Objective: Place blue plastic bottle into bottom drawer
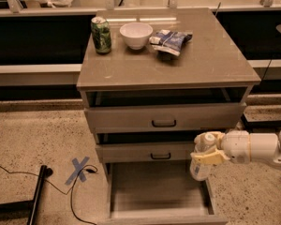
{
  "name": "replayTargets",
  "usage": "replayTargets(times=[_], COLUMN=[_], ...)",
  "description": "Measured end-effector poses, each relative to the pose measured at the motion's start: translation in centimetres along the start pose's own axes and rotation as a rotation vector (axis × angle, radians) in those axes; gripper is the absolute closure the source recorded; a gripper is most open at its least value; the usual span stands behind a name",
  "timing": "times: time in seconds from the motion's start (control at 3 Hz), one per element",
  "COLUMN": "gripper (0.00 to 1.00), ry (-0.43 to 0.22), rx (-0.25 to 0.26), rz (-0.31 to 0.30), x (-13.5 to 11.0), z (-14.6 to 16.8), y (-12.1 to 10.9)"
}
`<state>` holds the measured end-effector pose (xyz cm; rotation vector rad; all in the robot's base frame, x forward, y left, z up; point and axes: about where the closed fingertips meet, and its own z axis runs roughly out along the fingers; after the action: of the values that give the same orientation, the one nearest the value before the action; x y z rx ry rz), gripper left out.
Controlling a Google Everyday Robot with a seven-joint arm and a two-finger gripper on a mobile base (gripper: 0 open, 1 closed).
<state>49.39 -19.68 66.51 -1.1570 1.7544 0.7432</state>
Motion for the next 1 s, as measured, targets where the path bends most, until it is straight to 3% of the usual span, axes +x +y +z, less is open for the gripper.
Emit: replayTargets(times=[0.33, 0.67, 1.0], gripper=[1.00, 1.00, 1.00], ry=[-0.047, -0.175, -0.224], rx=[-0.020, -0.090, -0.178], rz=[0.036, 0.024, 0.040], x=[2.9, 6.8, 13.9], z=[1.5, 4.5, 8.9], y=[-1.1, -1.9, -1.0])
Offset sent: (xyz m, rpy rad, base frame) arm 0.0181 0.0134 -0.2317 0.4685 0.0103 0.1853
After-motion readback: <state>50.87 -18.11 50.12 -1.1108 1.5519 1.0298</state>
